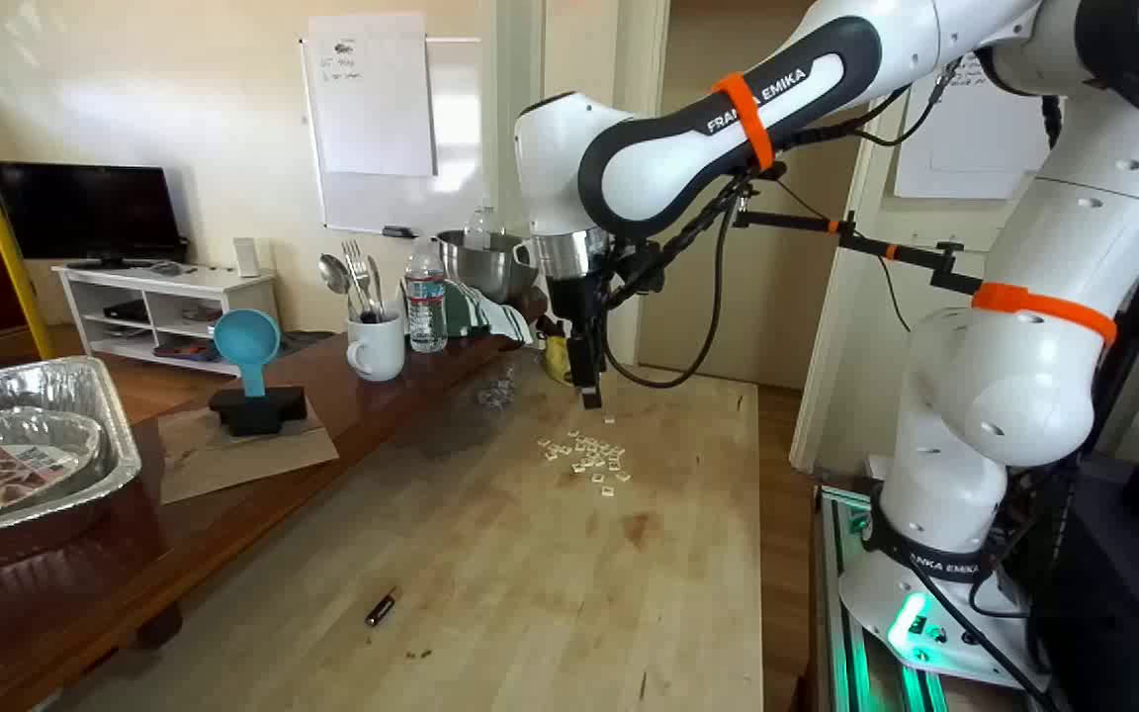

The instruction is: Move the small objects on the table

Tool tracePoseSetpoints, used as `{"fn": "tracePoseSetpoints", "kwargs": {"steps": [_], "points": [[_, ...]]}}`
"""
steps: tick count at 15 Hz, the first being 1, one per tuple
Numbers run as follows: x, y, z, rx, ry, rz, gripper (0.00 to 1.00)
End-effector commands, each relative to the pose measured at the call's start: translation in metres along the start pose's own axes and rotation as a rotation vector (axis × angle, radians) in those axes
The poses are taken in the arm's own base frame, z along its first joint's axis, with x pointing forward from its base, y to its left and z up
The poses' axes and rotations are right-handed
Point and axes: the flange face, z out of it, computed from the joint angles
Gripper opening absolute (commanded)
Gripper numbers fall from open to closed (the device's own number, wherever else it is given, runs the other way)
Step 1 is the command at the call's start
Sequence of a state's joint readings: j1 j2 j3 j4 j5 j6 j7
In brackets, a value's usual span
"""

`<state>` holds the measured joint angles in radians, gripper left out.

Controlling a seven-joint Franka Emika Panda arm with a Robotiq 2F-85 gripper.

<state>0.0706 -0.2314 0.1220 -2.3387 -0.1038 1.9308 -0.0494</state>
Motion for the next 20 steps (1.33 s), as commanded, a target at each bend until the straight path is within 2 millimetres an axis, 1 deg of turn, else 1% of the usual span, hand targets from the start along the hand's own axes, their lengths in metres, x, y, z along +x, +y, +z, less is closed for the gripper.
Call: {"fn": "tracePoseSetpoints", "kwargs": {"steps": [1,9,11,12,13,15,18,20], "points": [[0.0,0.0,0.0,0.0,-0.001,0.0,1.0],[0.0,0.0,-0.003,0.0,0.008,0.004,1.0],[0.003,0.001,0.011,0.013,-0.012,0.006,1.0],[0.005,0.001,0.023,0.016,-0.009,0.006,1.0],[0.005,0.001,0.029,0.02,-0.01,-0.002,1.0],[0.008,0.0,0.045,0.019,0.055,-0.028,1.0],[0.014,0.0,0.069,0.006,0.202,-0.088,1.0],[0.014,-0.002,0.089,0.01,0.273,-0.132,1.0]]}}
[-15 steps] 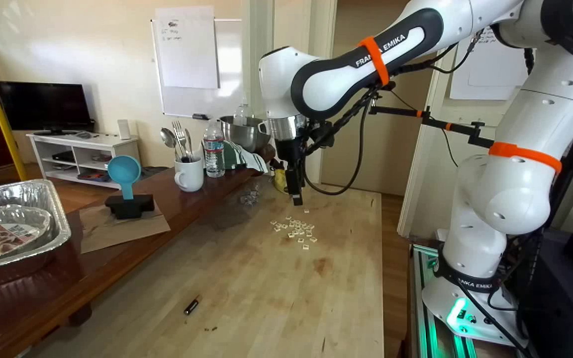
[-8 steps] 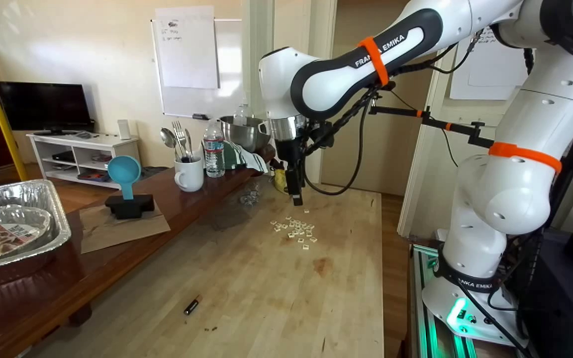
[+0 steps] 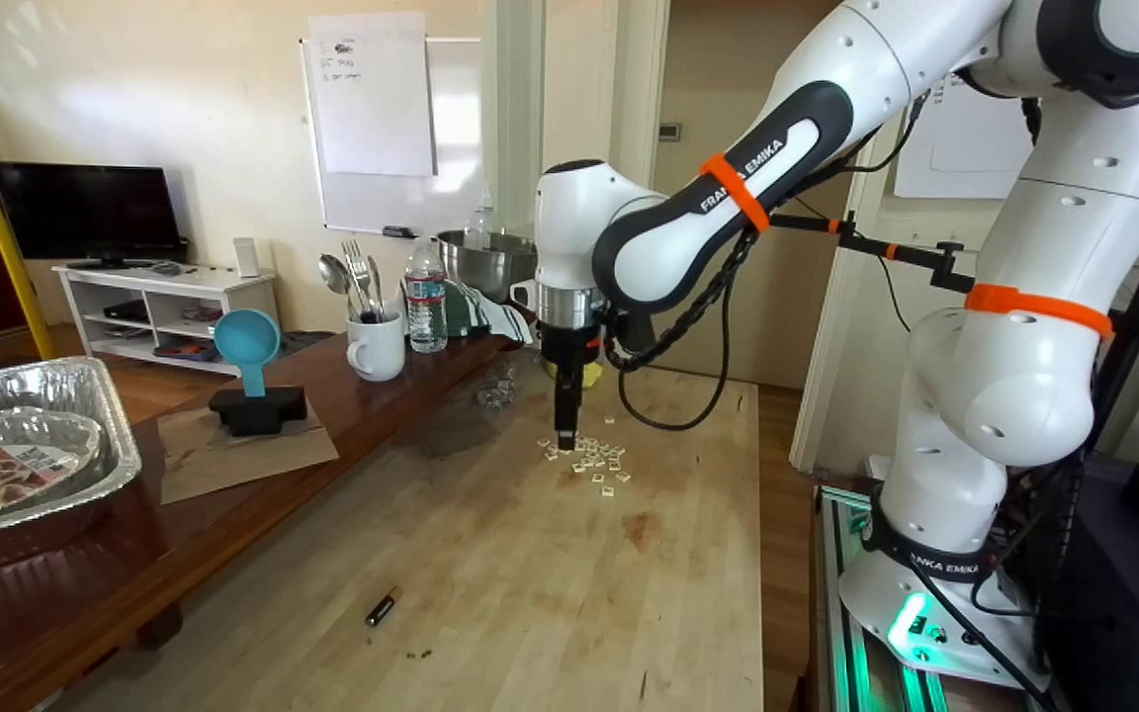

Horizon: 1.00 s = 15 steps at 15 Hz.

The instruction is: Move the small objects on the table

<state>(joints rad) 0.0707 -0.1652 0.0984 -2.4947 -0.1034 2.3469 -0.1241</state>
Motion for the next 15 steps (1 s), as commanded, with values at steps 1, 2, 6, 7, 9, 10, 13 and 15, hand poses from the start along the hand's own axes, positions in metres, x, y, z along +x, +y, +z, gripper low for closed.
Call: {"fn": "tracePoseSetpoints", "kwargs": {"steps": [1,2,6,7,9,10,13,15], "points": [[-0.011,-0.002,0.034,0.011,0.1,-0.073,1.0],[-0.014,-0.002,0.043,0.022,0.115,-0.085,1.0],[-0.034,0.008,0.07,0.089,0.11,-0.068,1.0],[-0.041,0.013,0.076,0.107,0.082,-0.048,1.0],[-0.05,0.021,0.087,0.138,0.04,0.003,1.0],[-0.042,0.016,0.076,0.103,0.07,-0.028,1.0],[-0.048,0.021,0.084,0.116,0.053,-0.001,1.0],[-0.049,0.021,0.078,0.08,0.055,-0.001,1.0]]}}
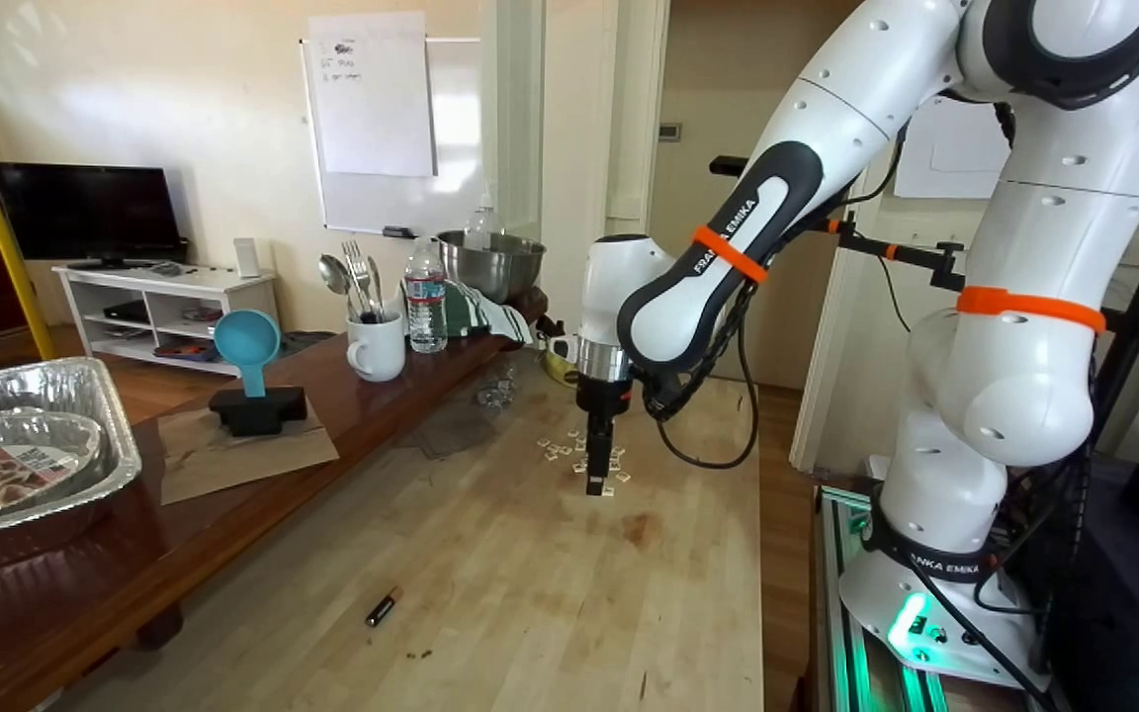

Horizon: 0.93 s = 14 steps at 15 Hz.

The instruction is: Move the small objects on the table

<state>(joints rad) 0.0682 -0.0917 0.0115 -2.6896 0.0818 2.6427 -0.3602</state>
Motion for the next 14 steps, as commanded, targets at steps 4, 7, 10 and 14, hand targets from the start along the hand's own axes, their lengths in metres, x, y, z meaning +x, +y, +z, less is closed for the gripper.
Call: {"fn": "tracePoseSetpoints", "kwargs": {"steps": [4,7,10,14], "points": [[-0.001,0.009,0.007,-0.063,-0.045,0.019,1.0],[0.0,0.01,0.015,-0.065,-0.065,0.015,0.66],[0.003,0.013,0.025,-0.065,-0.066,0.019,0.42],[0.003,0.02,0.038,-0.076,-0.084,0.023,0.11]]}}
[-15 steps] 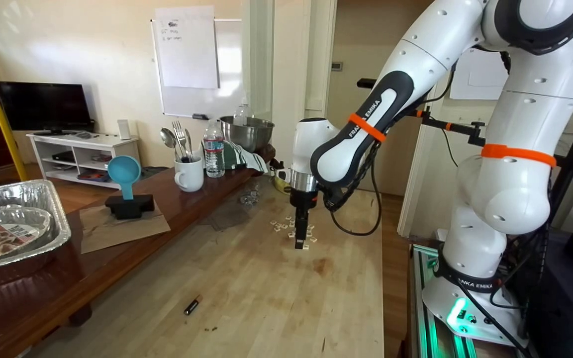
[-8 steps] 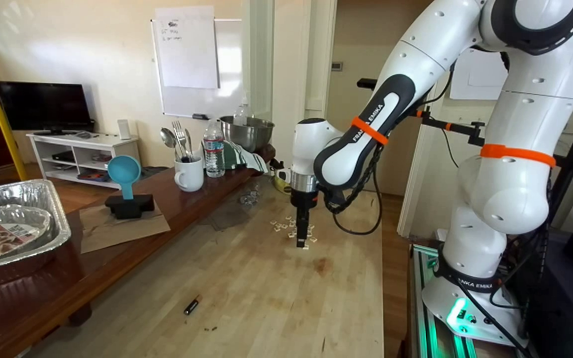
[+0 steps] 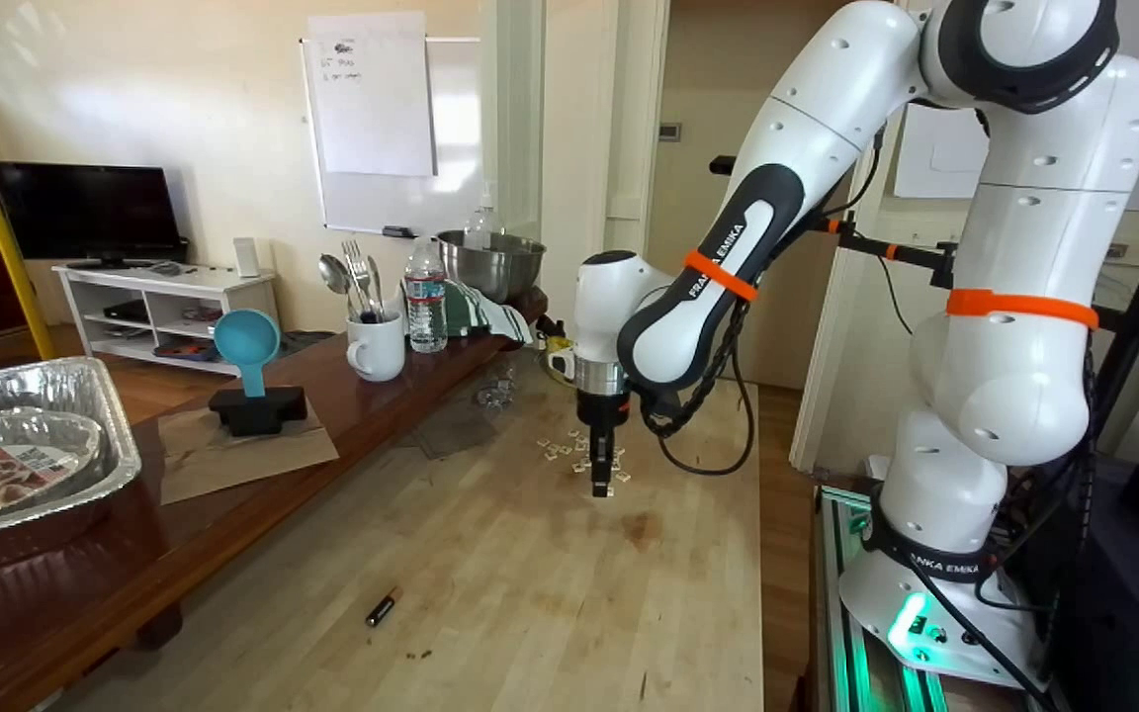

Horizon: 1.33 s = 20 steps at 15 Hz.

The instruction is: Move the small objects on the table

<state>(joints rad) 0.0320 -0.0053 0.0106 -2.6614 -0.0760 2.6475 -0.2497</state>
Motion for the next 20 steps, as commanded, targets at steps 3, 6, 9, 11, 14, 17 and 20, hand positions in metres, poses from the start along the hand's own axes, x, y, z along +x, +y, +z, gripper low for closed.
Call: {"fn": "tracePoseSetpoints", "kwargs": {"steps": [3,6,9,11,14,17,20], "points": [[0.001,0.01,0.016,-0.031,-0.026,0.029,0.0],[0.001,0.011,0.023,-0.042,-0.038,0.028,0.0],[-0.003,0.012,0.022,-0.052,-0.037,0.031,0.0],[-0.006,0.014,0.02,-0.069,-0.037,0.032,0.0],[-0.007,0.018,0.023,-0.087,-0.035,0.028,0.0],[-0.006,0.018,0.029,-0.087,-0.023,0.013,0.0],[0.0,0.017,0.036,-0.078,0.014,0.017,0.0]]}}
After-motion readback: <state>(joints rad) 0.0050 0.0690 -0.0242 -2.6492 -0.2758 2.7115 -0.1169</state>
